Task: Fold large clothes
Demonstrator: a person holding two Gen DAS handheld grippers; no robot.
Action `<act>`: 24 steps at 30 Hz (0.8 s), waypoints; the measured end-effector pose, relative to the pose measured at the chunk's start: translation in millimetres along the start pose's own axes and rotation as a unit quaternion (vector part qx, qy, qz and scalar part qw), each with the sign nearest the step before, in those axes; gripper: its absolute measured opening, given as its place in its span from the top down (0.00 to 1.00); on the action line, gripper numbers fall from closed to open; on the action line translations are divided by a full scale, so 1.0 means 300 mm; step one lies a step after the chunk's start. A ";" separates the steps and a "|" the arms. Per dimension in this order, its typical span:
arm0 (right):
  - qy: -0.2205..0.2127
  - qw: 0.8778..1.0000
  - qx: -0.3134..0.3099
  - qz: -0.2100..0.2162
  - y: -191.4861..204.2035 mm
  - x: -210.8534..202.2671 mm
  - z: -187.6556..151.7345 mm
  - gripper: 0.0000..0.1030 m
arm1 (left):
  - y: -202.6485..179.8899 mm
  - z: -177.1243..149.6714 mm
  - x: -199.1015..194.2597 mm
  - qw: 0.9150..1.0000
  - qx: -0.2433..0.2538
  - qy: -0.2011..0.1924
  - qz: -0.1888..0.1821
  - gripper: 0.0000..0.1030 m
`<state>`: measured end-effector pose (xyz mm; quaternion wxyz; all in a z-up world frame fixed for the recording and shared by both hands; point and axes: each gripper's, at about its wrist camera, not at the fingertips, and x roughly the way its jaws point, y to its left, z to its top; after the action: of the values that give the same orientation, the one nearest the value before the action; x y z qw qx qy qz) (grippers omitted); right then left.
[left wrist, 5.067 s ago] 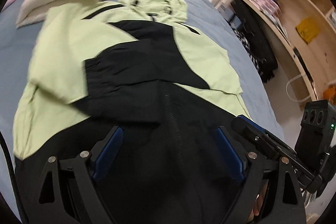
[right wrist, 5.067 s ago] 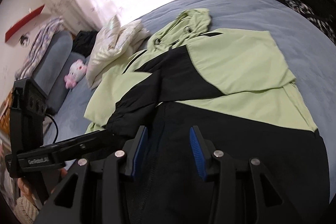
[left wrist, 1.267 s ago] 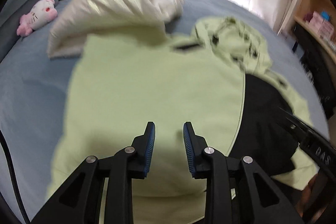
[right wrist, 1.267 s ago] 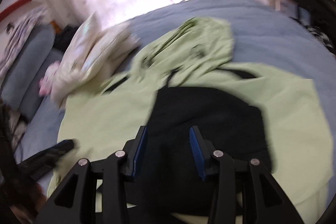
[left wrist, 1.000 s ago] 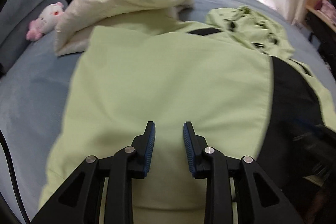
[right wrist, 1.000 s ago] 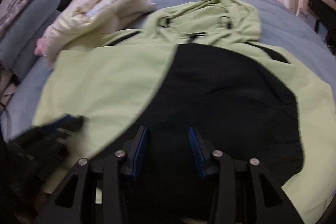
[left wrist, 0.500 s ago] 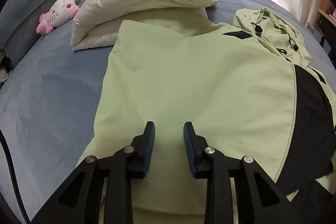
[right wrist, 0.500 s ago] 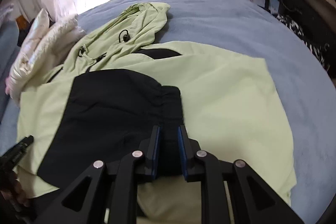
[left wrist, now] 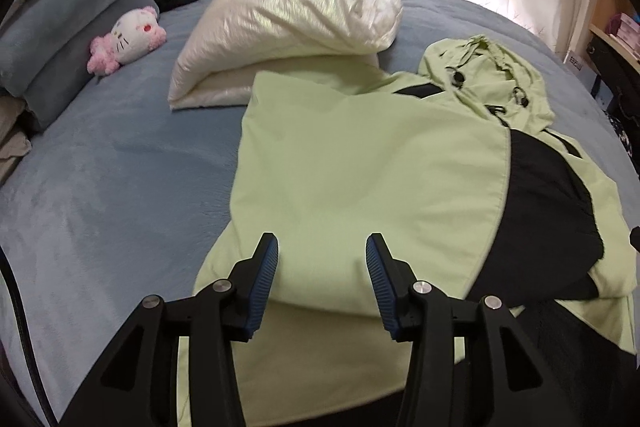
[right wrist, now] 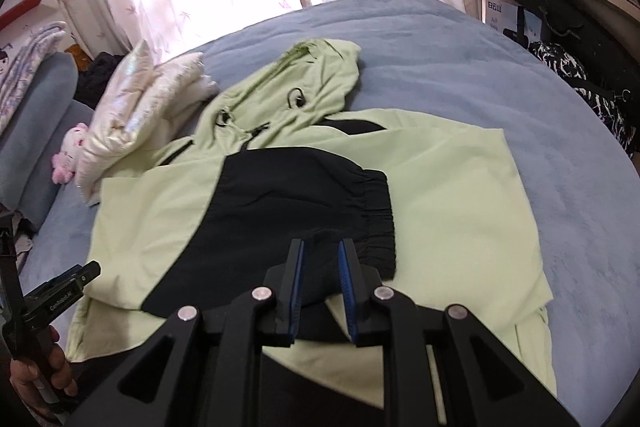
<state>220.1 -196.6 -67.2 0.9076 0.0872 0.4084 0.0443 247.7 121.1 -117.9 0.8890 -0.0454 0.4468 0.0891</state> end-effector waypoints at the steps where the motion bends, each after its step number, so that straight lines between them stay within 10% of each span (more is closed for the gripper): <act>1: -0.002 1.000 -0.001 0.002 0.005 -0.018 -0.003 0.83 | -0.004 -0.004 -0.019 1.000 0.002 -0.003 0.000 0.54; 24: -0.020 0.998 -0.002 0.057 0.038 -0.361 -0.199 0.73 | 0.065 -0.207 -0.490 0.998 0.023 -0.063 -0.006 0.43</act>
<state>103.6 -194.5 -24.6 0.9118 0.1094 0.3841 0.0955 108.9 113.0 -37.0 0.9168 -0.0215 0.3915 0.0764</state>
